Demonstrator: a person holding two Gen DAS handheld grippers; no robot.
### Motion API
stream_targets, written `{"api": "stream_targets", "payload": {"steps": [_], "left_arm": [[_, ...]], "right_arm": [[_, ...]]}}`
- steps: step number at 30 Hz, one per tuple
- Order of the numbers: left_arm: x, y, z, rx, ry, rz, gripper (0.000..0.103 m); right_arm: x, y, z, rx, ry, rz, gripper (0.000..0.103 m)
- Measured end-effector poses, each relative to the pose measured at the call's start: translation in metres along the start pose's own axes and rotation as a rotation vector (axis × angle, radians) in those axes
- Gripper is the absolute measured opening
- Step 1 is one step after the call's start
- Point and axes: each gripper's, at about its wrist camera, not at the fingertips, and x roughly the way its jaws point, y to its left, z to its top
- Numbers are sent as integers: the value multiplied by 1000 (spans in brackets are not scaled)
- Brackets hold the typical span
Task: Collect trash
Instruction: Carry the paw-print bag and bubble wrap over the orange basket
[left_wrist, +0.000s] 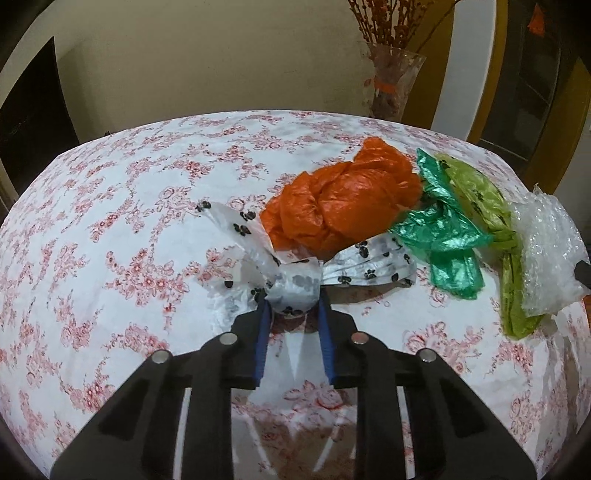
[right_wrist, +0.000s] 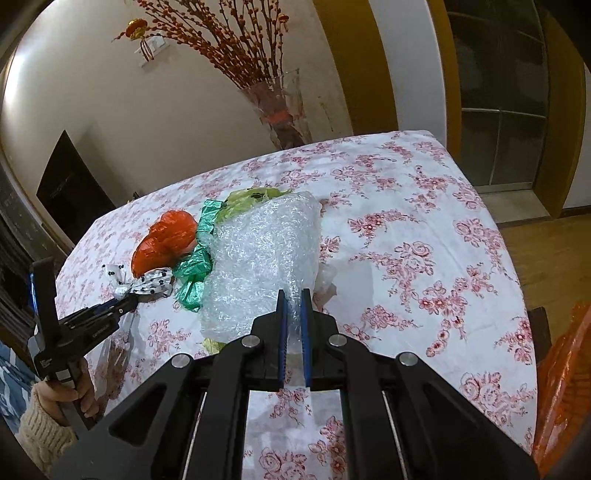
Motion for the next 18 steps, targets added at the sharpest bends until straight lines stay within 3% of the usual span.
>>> {"api": "stream_targets", "payload": {"steps": [18], "left_arm": [[-43,-65,-14,62,-35,-153,21]], "right_arm": [[-62,-44,-14,78,-111,-65,6]]}}
